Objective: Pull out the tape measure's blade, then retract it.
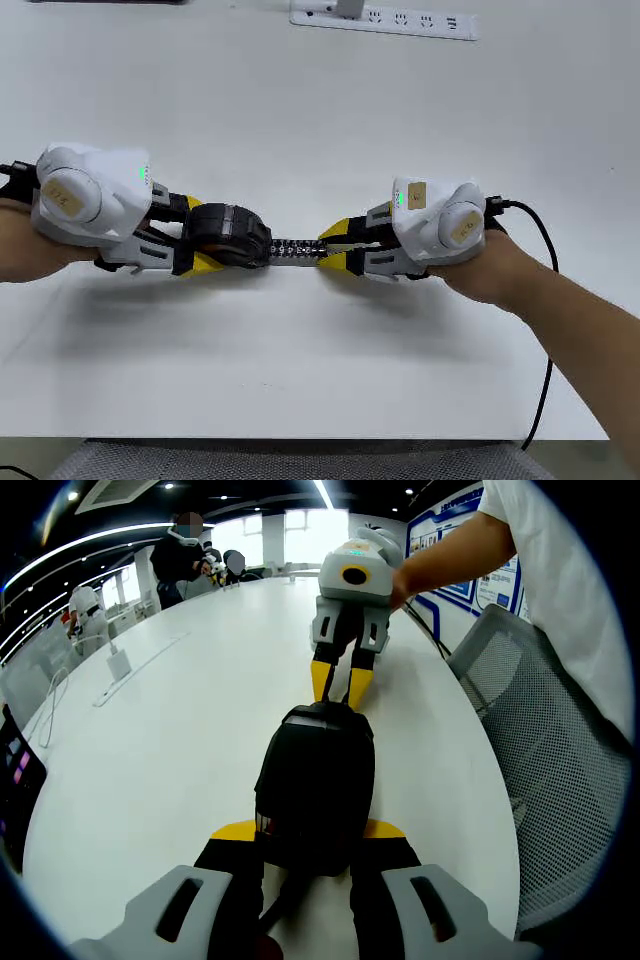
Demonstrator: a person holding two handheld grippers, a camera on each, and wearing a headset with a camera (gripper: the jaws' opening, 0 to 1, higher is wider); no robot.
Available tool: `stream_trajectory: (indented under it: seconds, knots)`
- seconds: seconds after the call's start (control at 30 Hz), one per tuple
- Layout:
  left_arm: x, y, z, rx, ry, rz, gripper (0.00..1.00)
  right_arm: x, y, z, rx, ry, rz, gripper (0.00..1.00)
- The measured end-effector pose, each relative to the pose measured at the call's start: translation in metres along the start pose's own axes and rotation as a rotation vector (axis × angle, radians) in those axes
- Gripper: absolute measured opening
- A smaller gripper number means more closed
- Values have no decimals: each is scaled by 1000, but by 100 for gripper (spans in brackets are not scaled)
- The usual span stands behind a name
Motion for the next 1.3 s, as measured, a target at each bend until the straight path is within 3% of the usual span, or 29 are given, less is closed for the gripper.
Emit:
stream_trajectory:
  seconds: [1.3]
  knots:
    - [0, -1, 1, 10, -4, -2, 28, 1, 20, 24, 32, 14, -14, 8]
Point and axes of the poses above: the centre of the closed fingertips' face, and the gripper's own axes: z roughly backward along the fingers, x roughly to its left, y roughly out of its underside, the point moved 10 cm from there along z, roughly backward along the fingers, and after that the axes turned 12 degrees about x, right-handed, at the moved point
